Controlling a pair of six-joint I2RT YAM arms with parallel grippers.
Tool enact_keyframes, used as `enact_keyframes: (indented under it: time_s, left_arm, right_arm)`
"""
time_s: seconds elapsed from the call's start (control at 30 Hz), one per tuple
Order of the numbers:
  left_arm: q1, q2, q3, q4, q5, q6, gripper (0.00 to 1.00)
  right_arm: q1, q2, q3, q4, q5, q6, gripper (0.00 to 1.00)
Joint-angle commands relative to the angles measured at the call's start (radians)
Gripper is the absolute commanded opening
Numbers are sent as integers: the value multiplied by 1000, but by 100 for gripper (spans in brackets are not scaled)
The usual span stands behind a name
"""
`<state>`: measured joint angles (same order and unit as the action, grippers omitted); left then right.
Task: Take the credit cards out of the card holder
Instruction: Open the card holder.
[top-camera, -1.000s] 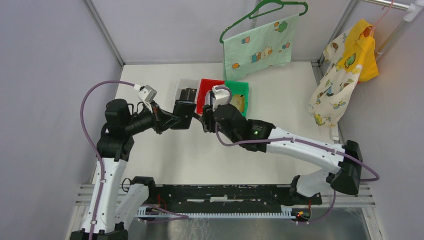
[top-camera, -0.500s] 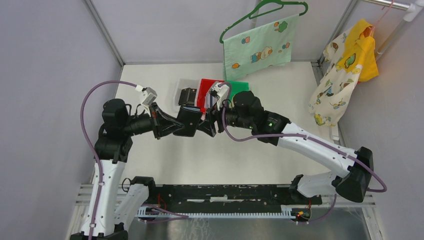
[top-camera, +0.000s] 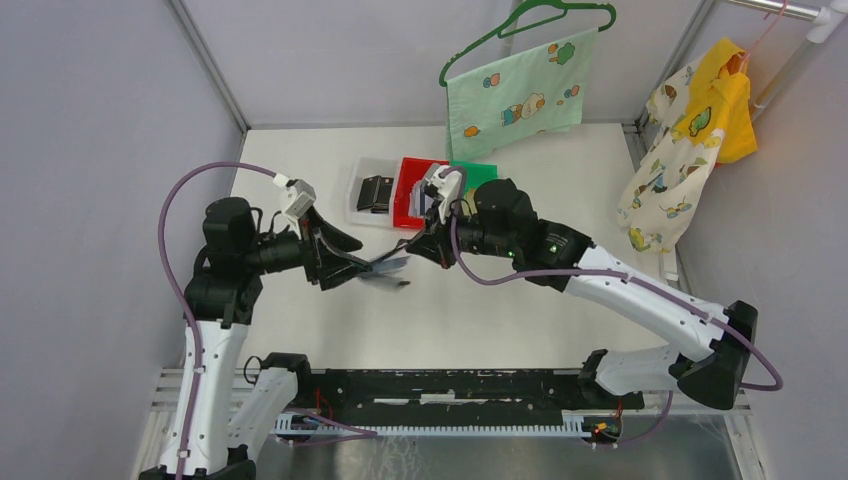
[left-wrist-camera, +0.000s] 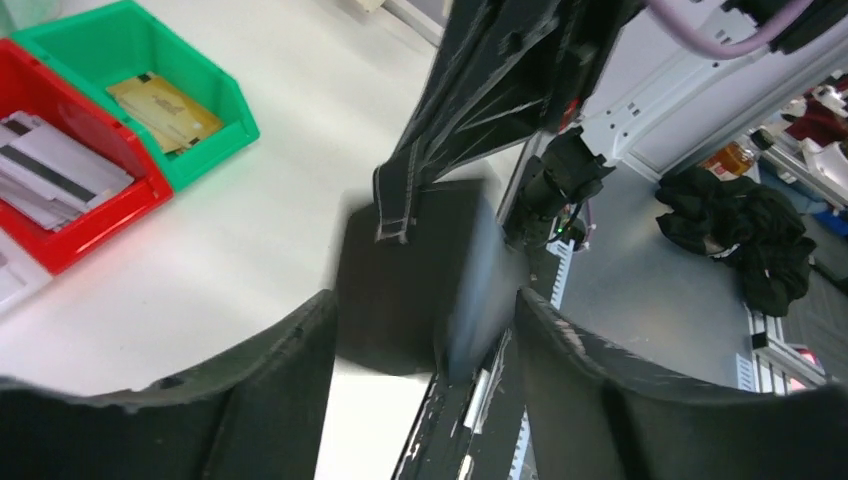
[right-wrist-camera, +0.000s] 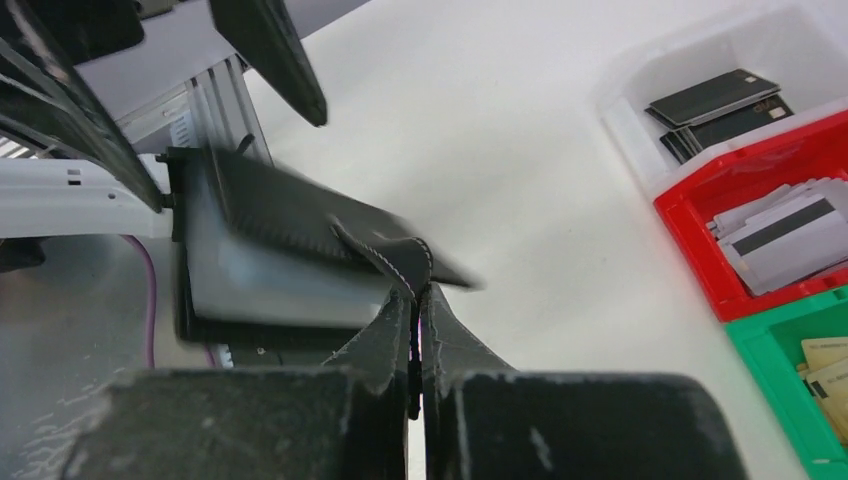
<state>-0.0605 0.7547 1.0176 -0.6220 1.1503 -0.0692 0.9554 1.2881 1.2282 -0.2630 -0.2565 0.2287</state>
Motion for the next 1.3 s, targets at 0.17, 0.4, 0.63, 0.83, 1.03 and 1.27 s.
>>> enact_keyframes:
  time_s: [0.17, 0.4, 0.63, 0.83, 1.03, 1.27]
  left_arm:
    - [3, 25, 39, -53, -98, 228, 91]
    - [2, 4, -23, -49, -60, 325, 87]
    - [-5, -58, -108, -48, -134, 400, 81]
    - [-4, -125, -151, -9, -191, 413, 82]
    - [-5, -126, -164, 4, -46, 376, 85]
    - [-17, -213, -267, 336, -129, 96, 89]
  right_arm:
    - [37, 8, 198, -208, 91, -157, 0]
    - [170, 216, 447, -493, 326, -249, 0]
    - [211, 313, 582, -507, 522, -108, 0]
    - [220, 305, 606, -439, 639, 62, 0]
    - [269, 387, 741, -518, 759, 141, 0]
    - [315, 414, 769, -467, 842, 243, 0]
